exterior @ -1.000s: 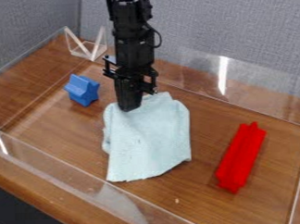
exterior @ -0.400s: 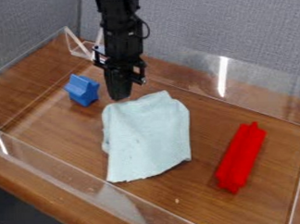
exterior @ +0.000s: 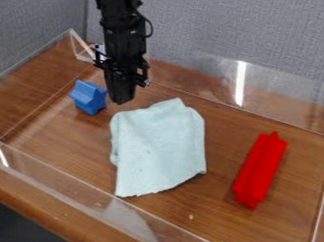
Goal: Move the red object to the right of cloth
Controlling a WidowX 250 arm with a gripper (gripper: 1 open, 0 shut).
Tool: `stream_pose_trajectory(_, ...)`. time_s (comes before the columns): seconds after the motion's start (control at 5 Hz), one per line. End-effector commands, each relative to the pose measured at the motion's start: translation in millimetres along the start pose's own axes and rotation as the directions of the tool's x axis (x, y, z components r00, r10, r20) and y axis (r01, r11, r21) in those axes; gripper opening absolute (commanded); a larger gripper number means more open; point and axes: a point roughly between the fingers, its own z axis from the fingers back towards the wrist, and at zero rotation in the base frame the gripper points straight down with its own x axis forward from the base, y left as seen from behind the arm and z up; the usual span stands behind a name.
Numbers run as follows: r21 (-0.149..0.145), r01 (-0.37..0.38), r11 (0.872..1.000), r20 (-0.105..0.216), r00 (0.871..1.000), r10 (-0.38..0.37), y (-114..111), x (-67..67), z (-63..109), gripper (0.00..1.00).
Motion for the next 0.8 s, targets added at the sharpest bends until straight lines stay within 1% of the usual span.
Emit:
stream_pose_trajectory(0.0, 0.034, -0.013, 0.999, 0.046, 0.999, 0.011, 10.5, 1.6, 12.5, 1.0)
stream_pose_trajectory(0.6, 0.042, 0.025, 0.999, 0.036, 0.999, -0.027, 4.1, 1.1, -0.2, 1.0)
